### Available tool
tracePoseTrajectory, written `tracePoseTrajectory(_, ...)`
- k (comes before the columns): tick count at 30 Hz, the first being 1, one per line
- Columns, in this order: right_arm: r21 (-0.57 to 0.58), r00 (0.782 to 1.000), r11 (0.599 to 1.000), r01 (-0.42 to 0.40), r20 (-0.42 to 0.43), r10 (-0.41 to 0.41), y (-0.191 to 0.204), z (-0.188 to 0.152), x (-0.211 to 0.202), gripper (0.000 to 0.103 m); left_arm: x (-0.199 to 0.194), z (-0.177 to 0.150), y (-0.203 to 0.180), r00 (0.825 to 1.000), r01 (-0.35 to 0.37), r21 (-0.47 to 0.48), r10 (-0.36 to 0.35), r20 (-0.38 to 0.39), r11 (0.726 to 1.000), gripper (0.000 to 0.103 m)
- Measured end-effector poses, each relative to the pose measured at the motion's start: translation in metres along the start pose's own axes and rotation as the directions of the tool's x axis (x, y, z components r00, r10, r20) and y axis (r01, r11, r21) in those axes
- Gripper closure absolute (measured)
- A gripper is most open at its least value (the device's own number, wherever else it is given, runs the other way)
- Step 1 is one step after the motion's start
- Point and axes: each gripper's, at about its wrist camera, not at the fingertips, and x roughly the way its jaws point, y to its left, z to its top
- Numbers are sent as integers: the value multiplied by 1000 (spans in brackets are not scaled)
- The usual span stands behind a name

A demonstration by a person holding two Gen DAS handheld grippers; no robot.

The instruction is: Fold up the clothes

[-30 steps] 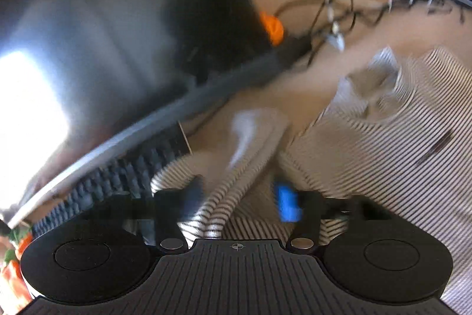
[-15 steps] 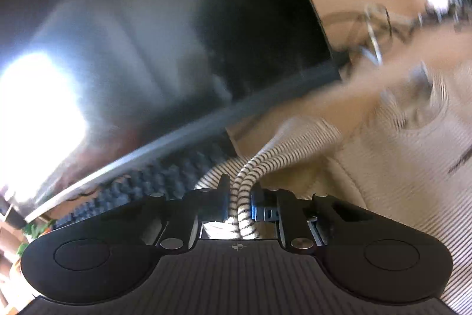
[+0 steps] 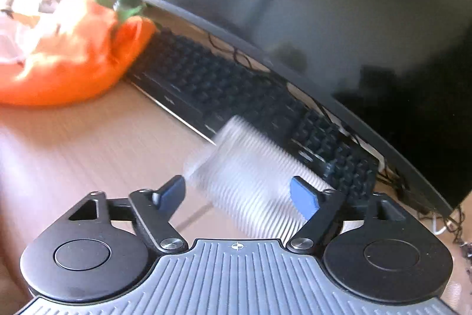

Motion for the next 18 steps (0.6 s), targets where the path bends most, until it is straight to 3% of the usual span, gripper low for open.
tracePoseTrajectory(3, -13, 1000, 1000, 21, -12, -22, 0, -7, 0, 15, -9, -6, -26, 990, 135, 66, -132, -42, 989, 11)
tracePoseTrajectory(5, -12, 999, 999, 39, -10, -39, -4, -11, -3, 15, -16, -11, -46, 970, 237, 109, -229, -82, 965, 9)
tracePoseTrajectory(7, 7, 996, 996, 84, 13, -84, -13, -13, -11, 15, -22, -16, -67, 939, 338, 147, -322, -125, 930, 8)
tracePoseTrajectory(9, 28, 984, 985, 170, 42, -171, -24, -13, -17, 11, -27, -27, -90, 889, 447, 173, -416, -189, 877, 7)
tracePoseTrajectory(11, 44, 956, 959, 282, 70, -284, -36, -12, -20, 2, -24, -58, -123, 806, 570, 178, -503, -312, 802, 7)
tracePoseTrajectory(12, 54, 937, 940, 336, 83, -339, -41, -11, -22, 1, -23, -74, -138, 777, 601, 184, -514, -362, 778, 7)
tracePoseTrajectory(13, 60, 924, 928, 369, 83, -373, -47, -9, -20, 1, -21, -90, -150, 761, 616, 201, -509, -402, 762, 7)
tracePoseTrajectory(16, 77, 911, 912, 403, 65, -408, -58, -9, -8, 1, -17, -129, -175, 722, 646, 237, -480, -498, 726, 7)
tracePoseTrajectory(18, 44, 913, 913, 405, 46, -406, -56, -12, 0, 1, -11, -147, -181, 705, 652, 241, -457, -543, 719, 7)
